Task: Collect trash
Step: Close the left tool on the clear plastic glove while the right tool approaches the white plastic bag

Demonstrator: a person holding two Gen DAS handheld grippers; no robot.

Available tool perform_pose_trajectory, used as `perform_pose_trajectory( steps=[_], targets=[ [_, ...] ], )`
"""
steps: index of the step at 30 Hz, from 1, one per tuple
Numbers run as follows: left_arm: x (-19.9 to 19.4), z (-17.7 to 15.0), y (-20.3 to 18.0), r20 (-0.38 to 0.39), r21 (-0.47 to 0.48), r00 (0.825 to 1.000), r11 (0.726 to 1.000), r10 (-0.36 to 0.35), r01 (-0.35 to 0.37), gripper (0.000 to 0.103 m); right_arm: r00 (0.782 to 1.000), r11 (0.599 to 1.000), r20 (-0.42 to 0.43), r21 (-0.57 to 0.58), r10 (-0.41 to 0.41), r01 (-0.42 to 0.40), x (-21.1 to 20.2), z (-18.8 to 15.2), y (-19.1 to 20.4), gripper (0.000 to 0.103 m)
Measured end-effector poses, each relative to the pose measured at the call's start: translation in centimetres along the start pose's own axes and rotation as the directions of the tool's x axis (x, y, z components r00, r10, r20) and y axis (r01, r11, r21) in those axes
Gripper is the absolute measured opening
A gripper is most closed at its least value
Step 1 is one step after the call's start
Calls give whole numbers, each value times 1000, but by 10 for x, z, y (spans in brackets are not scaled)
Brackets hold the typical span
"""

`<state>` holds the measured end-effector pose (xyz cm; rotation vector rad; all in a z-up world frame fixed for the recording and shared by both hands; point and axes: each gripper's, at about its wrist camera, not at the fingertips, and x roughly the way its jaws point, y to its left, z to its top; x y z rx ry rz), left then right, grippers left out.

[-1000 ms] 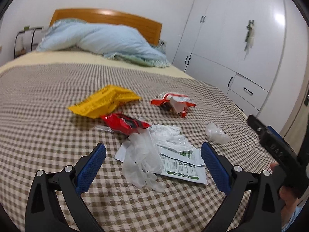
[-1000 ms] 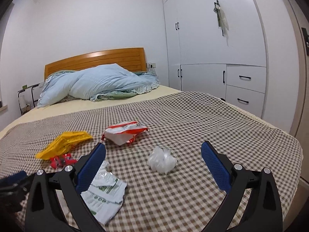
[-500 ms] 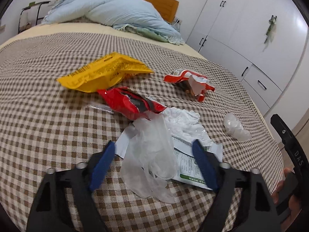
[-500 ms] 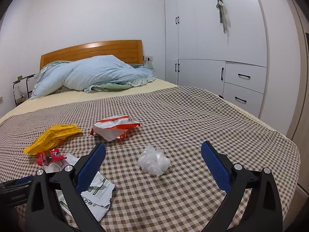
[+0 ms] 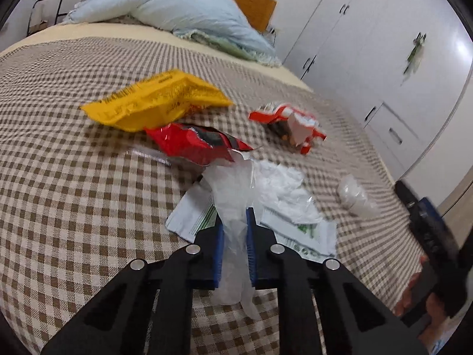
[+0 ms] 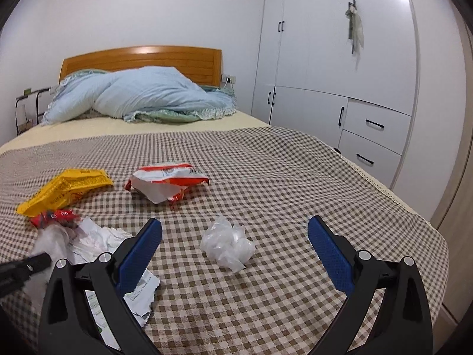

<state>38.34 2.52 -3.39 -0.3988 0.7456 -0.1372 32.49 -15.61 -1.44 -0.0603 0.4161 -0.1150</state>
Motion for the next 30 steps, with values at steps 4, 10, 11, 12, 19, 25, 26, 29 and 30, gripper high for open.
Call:
perform_pose_trajectory(
  steps=[4,10,11,12,19,25,26,29,30],
  targets=[
    [-11,1,2,74,-21,997,999,-30,32,9,999,996,-6,-75,-42,42,10,1,8,95],
    [-24,3,9,157,-57,987,997,-39,48,8,995,980,-60,-187,-83,70,34,-7,15,95],
    [-23,4,11,150,-69,988,996,-42,52,8,994,977,-69,-201,-87,72,39,-8,15,95],
    [-21,5,11,145,-77,988,996,-44,56,8,993,975,-76,-208,-88,70,42,-9,15,95],
    [-13,5,13,113,-92,991,993,-66,76,8,986,963,-122,-258,-110,75,66,-11,17,95],
    [0,4,28,64,-176,990,975,-123,133,8,974,923,-146,-368,-175,111,87,-18,33,95],
    [3,4,30,51,-194,991,972,-126,134,8,972,913,-148,-390,-185,115,89,-20,37,95],
    [7,2,33,40,-215,990,967,-134,139,8,964,880,-151,-457,-220,129,96,-28,48,95],
    [7,2,33,39,-215,990,967,-133,139,8,963,874,-159,-471,-219,122,98,-30,50,95]
  ],
)
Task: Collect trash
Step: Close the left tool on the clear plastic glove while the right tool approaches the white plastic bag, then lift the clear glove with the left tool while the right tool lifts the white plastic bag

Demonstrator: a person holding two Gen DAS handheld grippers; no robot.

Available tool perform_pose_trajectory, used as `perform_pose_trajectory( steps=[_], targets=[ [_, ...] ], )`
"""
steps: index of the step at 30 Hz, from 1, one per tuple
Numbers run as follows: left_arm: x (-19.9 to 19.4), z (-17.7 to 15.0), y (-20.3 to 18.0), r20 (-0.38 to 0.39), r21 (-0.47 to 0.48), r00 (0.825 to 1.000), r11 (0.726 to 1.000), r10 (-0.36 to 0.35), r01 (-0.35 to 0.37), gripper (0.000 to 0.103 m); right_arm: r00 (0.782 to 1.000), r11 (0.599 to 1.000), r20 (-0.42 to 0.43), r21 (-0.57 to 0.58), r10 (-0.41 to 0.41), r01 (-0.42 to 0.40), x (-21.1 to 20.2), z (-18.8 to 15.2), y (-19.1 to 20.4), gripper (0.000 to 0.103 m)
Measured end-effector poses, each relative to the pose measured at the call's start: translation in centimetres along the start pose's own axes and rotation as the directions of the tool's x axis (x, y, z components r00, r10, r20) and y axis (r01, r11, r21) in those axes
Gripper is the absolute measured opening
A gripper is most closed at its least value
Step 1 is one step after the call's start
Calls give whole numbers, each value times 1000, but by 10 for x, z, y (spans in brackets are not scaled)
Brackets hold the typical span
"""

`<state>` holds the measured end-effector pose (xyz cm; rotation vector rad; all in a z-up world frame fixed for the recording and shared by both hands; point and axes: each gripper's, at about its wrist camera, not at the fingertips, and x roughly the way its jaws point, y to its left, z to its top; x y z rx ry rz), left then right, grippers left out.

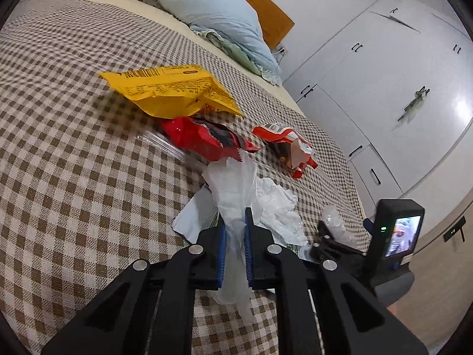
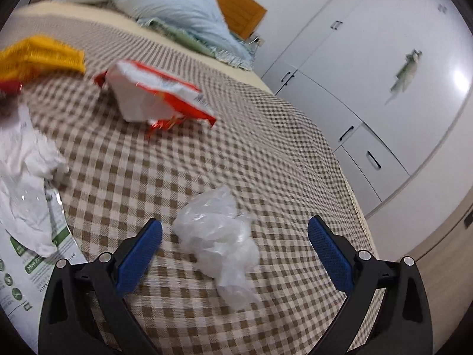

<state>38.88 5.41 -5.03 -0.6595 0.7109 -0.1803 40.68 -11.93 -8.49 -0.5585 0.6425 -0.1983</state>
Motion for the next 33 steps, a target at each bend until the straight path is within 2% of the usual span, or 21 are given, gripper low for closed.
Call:
perform_pose_trajectory(
  steps=[3,5,6,7,11,14,16,19,25,33],
  targets=[
    [1,0,0,-2,1,1000,1000,-1,1,8,1000,1000,-3,-2,19,-19,1,-1,-1,95],
    [2,0,1,-6,-5,1000,1000,-2,2,8,999,999,-11,6,53,-53,3,-2,-2,86],
    [3,0,1,-7,-8,1000,1000,-2,2,8,998,998,-17,5,67,-67,4,-2,-2,72],
    [4,0,2,-8,-10,1000,1000,-2,2,8,997,998,-24,0,67,-67,6,-2,-2,63],
    [5,-1,4,-11,-11,1000,1000,-4,4,8,997,997,-28,-17,68,-69,5,-2,2,60],
    [5,0,5,-13,-11,1000,1000,-6,5,8,996,996,-25,-31,85,-85,4,-2,6,49],
    [6,0,4,-13,-11,1000,1000,-6,6,8,997,997,-20,-45,68,-69,1,-3,10,39],
    [6,0,4,-14,-13,1000,1000,-7,7,8,998,998,-21,-17,63,-63,1,-3,5,30],
    [6,0,4,-14,-15,1000,1000,-11,11,8,995,992,15,78,101,-101,-4,-4,-14,26],
    [2,-1,3,-3,-10,1000,1000,-16,16,8,992,991,106,104,70,-81,-21,-5,-21,25]
  ],
)
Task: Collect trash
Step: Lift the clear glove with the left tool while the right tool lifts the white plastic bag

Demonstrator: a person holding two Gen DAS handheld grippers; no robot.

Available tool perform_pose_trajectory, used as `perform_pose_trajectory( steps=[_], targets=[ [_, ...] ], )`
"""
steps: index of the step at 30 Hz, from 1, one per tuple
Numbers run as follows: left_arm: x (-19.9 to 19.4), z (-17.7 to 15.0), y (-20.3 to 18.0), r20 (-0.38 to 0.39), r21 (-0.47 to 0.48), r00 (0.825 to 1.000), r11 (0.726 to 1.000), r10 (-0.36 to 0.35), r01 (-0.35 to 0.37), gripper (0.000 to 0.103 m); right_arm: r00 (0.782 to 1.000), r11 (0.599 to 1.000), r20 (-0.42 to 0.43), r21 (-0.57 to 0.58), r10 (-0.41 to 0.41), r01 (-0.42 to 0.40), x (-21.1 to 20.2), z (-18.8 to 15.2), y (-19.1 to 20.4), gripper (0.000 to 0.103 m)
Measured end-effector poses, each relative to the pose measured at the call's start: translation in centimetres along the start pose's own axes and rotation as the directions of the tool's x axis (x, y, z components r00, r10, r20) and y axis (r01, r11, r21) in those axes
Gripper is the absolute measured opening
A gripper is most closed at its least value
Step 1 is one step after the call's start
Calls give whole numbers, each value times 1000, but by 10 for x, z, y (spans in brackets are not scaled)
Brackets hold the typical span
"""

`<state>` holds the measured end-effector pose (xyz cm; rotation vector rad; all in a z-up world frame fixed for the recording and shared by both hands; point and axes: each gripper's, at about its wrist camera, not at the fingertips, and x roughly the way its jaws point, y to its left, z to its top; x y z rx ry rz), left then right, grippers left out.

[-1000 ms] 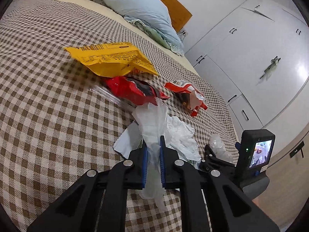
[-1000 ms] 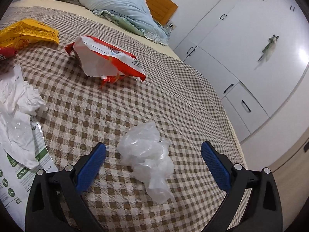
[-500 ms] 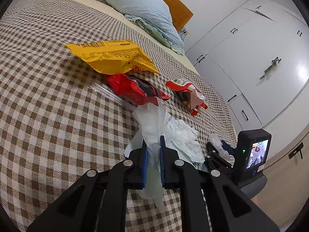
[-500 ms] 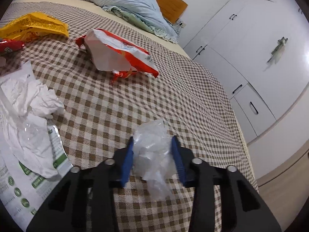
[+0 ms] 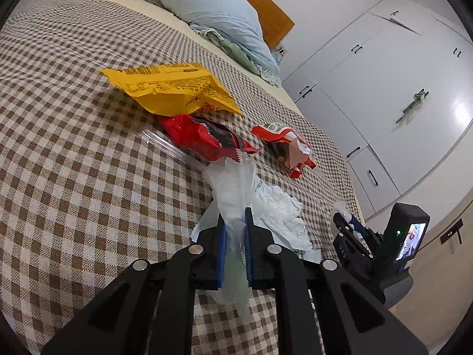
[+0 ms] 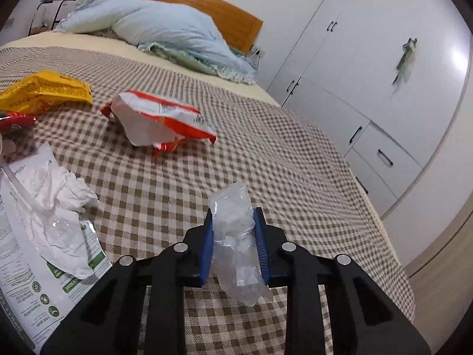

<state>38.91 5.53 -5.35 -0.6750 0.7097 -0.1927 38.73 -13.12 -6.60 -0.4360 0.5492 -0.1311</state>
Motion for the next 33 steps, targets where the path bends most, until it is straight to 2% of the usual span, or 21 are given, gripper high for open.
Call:
perform_pose_trajectory(
  steps=[12,24,33],
  targets=[
    [-16,-3,-16,20,48,1000,999,-9,8,8,986,997,145,-3,-78,79,-36,0,1,25],
    [-34,0,-40,55,130,998,991,7,-14,8,972,994,227,102,-65,43,-74,9,-9,25],
    [-51,-3,-46,60,154,998,988,-28,18,8,944,996,323,73,-69,47,-106,9,0,26]
  ],
)
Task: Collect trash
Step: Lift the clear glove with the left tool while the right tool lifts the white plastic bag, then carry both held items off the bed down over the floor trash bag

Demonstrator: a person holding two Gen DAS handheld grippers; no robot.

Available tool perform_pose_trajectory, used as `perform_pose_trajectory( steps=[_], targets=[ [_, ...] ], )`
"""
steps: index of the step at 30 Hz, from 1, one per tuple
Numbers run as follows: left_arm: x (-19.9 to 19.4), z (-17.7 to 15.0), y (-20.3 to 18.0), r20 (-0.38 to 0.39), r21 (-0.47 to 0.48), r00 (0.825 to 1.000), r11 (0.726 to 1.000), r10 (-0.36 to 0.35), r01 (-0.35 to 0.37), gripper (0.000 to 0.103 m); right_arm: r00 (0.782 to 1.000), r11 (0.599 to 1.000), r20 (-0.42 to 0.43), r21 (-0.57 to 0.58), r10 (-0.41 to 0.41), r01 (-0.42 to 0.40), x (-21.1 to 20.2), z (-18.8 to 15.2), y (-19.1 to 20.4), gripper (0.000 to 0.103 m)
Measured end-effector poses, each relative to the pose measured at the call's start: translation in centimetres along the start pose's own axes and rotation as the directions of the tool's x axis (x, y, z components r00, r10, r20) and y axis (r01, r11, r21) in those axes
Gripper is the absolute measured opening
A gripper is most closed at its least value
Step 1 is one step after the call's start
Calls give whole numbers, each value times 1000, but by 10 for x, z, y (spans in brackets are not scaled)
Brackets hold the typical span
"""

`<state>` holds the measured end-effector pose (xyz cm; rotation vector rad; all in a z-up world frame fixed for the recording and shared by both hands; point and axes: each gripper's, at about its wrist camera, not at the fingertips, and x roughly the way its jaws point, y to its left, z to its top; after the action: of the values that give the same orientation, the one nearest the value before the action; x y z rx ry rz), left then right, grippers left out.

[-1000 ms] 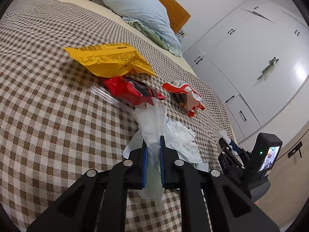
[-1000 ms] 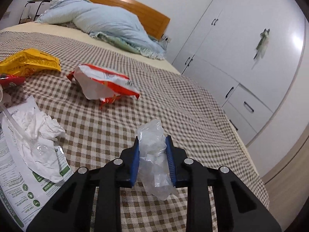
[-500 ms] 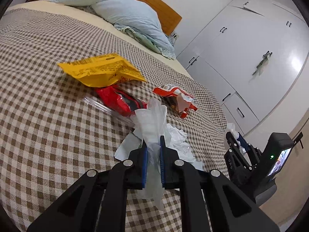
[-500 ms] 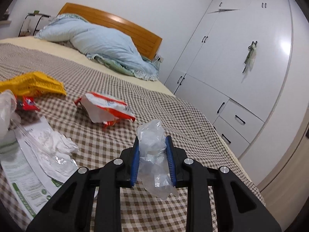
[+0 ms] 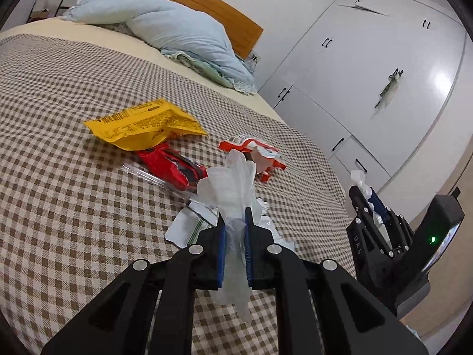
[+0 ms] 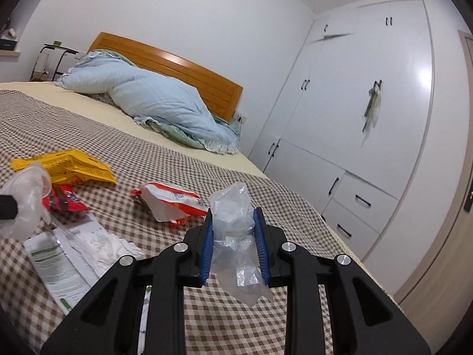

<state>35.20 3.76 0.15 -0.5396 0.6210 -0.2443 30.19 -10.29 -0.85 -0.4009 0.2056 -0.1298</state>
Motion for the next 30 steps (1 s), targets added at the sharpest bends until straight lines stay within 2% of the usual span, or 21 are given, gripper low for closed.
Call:
perform_pose_trajectory(
  steps=[12,17,24,30],
  targets=[
    [-40,-10,-11,52,55,999,998,-12,9,8,997,994,25,79,75,-77,-44,-8,-9,25],
    [-60,-22,-16,78,107,997,994,-15,6,8,993,984,8,134,120,-120,-62,-17,-15,26],
    [-88,-50,-27,91,135,996,991,-17,4,8,985,973,34,154,168,-171,-100,-24,-14,25],
    [-112,-66,-42,108,164,994,986,0,-18,8,976,964,20,154,216,-217,-130,-38,-12,25]
  ],
)
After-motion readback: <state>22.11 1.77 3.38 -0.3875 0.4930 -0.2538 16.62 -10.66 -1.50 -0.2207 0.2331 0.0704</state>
